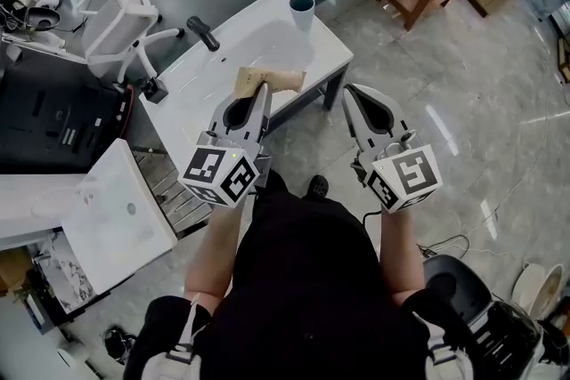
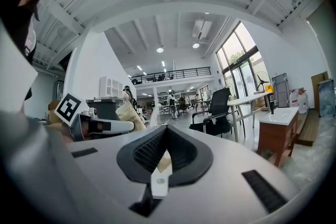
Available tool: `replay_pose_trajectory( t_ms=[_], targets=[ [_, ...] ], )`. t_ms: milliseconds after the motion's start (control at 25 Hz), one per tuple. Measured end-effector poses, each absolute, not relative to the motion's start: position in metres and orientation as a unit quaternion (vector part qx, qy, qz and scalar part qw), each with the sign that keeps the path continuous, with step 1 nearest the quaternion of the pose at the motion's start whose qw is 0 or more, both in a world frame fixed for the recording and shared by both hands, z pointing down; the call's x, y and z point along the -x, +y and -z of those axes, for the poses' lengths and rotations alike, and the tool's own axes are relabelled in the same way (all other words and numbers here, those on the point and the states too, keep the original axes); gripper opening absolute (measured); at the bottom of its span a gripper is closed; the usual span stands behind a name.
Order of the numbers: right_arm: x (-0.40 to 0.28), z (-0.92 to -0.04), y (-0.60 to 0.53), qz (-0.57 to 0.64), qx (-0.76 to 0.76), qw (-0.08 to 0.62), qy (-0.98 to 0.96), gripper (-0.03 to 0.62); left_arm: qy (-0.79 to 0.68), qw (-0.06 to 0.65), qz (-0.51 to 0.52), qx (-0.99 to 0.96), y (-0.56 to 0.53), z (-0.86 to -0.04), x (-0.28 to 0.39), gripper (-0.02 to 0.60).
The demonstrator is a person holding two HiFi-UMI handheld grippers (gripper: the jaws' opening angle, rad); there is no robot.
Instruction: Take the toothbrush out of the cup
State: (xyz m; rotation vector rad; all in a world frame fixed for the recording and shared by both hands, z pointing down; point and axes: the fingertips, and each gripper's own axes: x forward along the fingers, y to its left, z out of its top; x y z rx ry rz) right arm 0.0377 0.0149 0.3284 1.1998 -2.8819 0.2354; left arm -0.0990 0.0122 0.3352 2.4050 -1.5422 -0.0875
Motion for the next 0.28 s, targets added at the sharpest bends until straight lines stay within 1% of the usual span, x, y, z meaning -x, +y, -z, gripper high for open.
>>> replay_pose_trajectory(
  t_ms=[280],
  targets=[
    [-0.0396,-0.3296,0.0125,-0.076,-0.386,0.004,-0.919,0.031,-0.541,0.149,0.037,-0.827,0.0118,-0.3371,0.1052,0.028]
  ],
)
